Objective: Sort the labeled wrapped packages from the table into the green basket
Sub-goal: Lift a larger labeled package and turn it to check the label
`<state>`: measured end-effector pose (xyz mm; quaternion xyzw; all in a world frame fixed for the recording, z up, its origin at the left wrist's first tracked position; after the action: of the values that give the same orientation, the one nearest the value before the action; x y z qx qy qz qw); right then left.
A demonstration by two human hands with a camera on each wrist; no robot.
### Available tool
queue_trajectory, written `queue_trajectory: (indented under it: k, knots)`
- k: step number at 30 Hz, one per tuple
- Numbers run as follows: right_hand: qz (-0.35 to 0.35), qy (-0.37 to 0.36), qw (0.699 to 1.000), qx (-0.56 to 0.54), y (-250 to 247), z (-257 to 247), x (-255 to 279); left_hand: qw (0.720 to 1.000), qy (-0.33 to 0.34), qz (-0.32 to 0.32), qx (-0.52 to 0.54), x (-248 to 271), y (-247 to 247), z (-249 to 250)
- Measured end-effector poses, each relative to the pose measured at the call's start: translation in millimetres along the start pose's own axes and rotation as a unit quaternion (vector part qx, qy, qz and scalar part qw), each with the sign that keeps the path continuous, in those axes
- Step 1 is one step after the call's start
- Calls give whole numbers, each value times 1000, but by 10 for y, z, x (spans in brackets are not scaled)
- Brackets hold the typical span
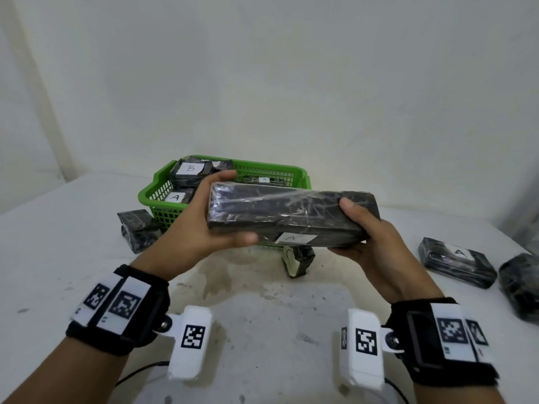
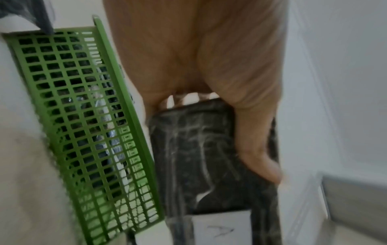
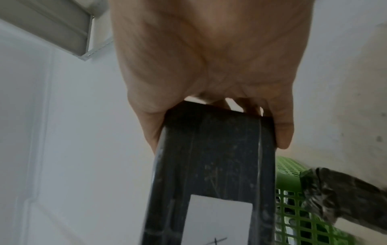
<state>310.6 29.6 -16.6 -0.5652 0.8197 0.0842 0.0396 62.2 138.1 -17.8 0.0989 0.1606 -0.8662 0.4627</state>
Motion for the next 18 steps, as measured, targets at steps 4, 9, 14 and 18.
queue_trajectory:
  k: [4,9,14,18]
  knots:
    - [19,-33,999,21,-13,37,-17,994,-52,-39,88,-23,73,-34]
    - [-73,-32,995,55,-68,56,-36,994,-35,50,93,-42,-28,-28]
    - [-33,-27,998,51,-110,69,-92,997,-29,71,-1,-13,-3,-40]
    - [29,-75,992,100,-90,67,-97,993,-70,81,-50,-7,29,-80]
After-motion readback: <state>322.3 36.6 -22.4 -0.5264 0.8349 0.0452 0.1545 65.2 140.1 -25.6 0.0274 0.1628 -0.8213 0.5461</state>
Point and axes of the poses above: each hand's wrist, its own x-axis away from the middle knuckle, its own y-axis out of the palm, z = x × y, the point moved 4 cm from there along -x, towards the middle knuckle, and after that the axes turned 4 degrees about -y, right-handed, at the moved point
